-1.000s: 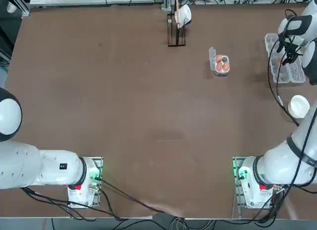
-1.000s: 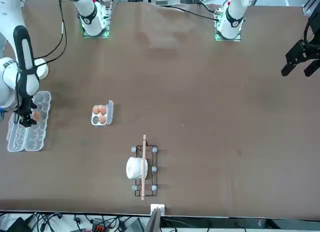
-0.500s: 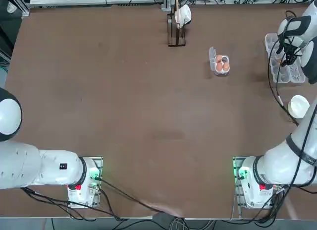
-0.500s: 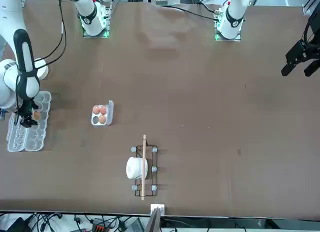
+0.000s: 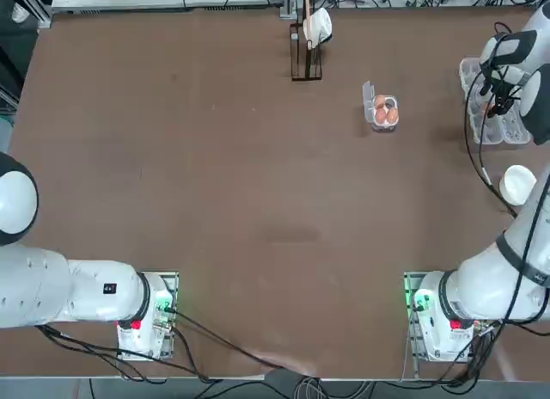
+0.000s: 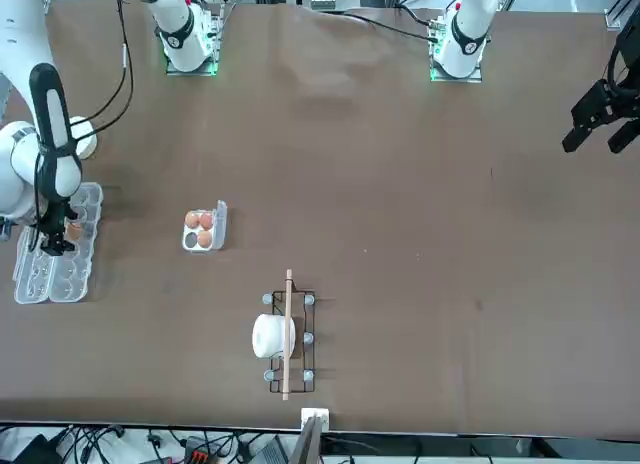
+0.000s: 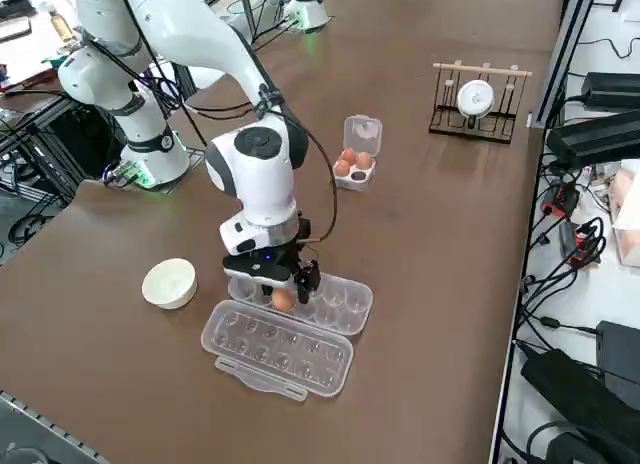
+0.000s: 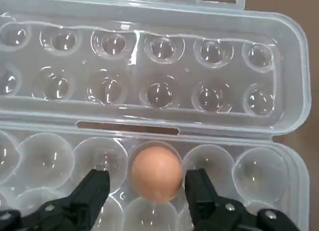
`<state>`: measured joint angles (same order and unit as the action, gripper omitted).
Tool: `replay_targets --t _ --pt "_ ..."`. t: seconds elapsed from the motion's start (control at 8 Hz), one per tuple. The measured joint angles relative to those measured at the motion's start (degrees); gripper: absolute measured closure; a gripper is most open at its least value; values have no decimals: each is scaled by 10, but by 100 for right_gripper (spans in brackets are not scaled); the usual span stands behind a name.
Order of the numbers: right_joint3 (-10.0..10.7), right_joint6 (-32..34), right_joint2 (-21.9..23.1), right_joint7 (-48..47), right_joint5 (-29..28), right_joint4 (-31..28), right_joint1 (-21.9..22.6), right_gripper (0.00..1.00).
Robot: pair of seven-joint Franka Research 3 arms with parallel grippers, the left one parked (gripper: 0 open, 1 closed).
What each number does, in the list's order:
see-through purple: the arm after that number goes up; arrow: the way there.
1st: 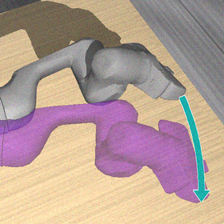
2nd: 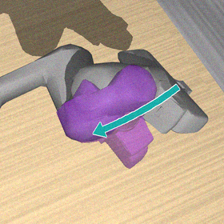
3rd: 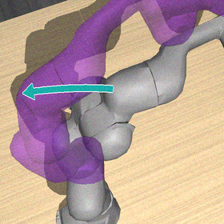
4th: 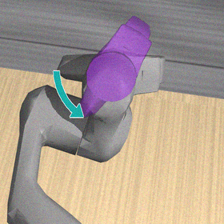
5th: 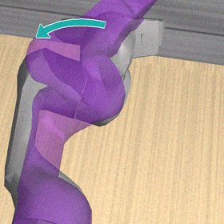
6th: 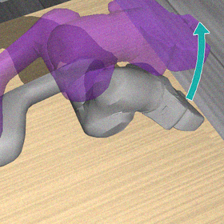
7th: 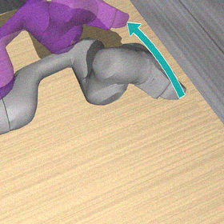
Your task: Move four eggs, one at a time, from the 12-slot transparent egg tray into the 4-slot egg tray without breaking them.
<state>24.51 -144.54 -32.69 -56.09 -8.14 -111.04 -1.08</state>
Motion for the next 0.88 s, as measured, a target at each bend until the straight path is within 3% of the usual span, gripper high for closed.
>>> replay_targets --t 0.25,0.62,0.88 --pt "0 0 0 -4 0 0 0 14" --pt "2 5 1 -5 0 0 -3 40" --pt "2 5 3 -5 0 0 -3 44"
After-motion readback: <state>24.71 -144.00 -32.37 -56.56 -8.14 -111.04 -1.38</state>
